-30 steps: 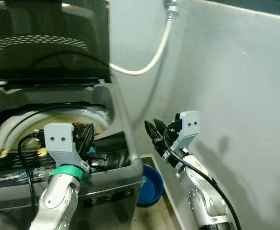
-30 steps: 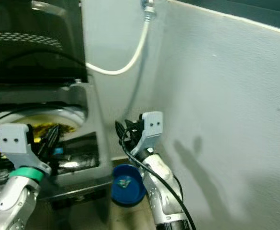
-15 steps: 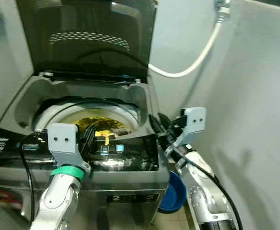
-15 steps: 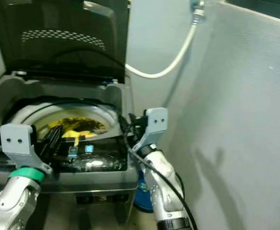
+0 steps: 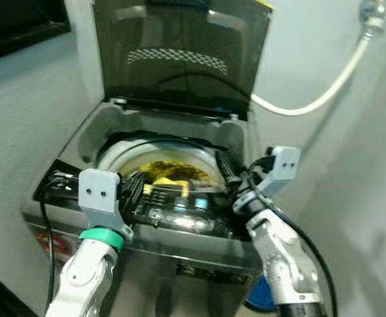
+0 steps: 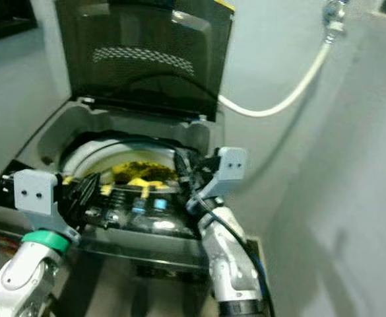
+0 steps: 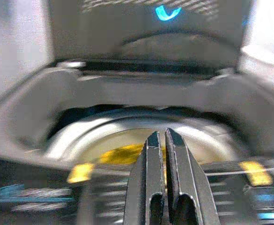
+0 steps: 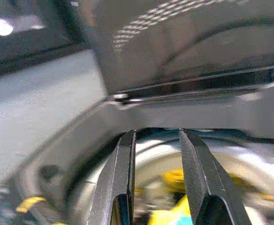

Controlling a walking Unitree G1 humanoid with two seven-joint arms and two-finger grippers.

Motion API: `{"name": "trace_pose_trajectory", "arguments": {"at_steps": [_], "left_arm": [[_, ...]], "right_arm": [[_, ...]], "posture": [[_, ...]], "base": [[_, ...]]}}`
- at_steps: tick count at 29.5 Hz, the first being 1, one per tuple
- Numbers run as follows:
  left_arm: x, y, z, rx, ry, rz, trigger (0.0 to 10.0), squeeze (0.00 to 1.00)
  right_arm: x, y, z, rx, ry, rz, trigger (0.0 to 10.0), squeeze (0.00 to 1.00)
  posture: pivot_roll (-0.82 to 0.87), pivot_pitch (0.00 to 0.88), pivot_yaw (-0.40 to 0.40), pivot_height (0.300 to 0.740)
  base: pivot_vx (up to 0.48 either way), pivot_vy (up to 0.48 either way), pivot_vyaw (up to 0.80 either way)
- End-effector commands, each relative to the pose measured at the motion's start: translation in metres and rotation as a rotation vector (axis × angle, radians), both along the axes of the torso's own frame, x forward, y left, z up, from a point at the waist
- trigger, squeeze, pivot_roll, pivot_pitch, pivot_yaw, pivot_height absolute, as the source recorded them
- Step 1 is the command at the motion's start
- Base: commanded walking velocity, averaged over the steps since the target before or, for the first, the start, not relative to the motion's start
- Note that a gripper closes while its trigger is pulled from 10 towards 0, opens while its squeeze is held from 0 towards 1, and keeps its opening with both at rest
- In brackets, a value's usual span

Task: Clothes washing

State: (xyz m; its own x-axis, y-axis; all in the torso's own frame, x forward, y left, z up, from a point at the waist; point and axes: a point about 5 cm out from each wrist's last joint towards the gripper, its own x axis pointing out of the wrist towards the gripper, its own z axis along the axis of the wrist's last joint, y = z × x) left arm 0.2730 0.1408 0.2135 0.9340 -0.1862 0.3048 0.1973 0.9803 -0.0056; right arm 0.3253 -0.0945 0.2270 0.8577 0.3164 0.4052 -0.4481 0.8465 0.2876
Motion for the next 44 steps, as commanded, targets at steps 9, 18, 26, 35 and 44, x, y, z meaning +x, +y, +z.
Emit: {"name": "trace_pose_trajectory", "arguments": {"at_steps": [9, 18, 26, 35, 44], "left_arm": [[0.008, -0.005, -0.009, 0.004, 0.047, -0.041, 10.0, 0.0], [0.008, -0.007, -0.01, 0.023, 0.045, -0.061, 10.0, 0.0], [0.011, -0.013, 0.0, -0.041, -0.016, -0.16, 10.0, 0.0], [0.006, -0.024, -0.001, 0.001, -0.004, -0.321, 10.0, 0.0], [0.02, 0.005, -0.025, 0.04, 0.111, -0.095, 10.0, 0.0]], "right_arm": [[-0.002, -0.007, -0.001, 0.022, -0.007, -0.007, 10.0, 0.0], [0.001, -0.011, 0.005, 0.033, -0.031, -0.014, 10.0, 0.0], [0.005, -0.016, 0.014, 0.136, -0.051, 0.058, 10.0, 0.0], [-0.017, -0.005, 0.013, 0.116, -0.1, 0.455, 10.0, 0.0], [-0.03, -0.002, 0.008, 0.055, -0.107, 0.585, 10.0, 0.0]], "posture": [[0.0, 0.007, 0.039, 0.74], [-0.01, 0.0, 0.05, 0.74], [-0.01, 0.0, 0.039, 0.74], [-0.01, 0.0, 0.053, 0.74], [-0.02, 0.0, 0.051, 0.74]], "base": [[0.0, 0.0, 0.8], [0.0, 0.0, 0.8], [0.0, 0.0, 0.8], [0.0, 0.0, 0.8], [0.0, 0.0, 0.8]]}}
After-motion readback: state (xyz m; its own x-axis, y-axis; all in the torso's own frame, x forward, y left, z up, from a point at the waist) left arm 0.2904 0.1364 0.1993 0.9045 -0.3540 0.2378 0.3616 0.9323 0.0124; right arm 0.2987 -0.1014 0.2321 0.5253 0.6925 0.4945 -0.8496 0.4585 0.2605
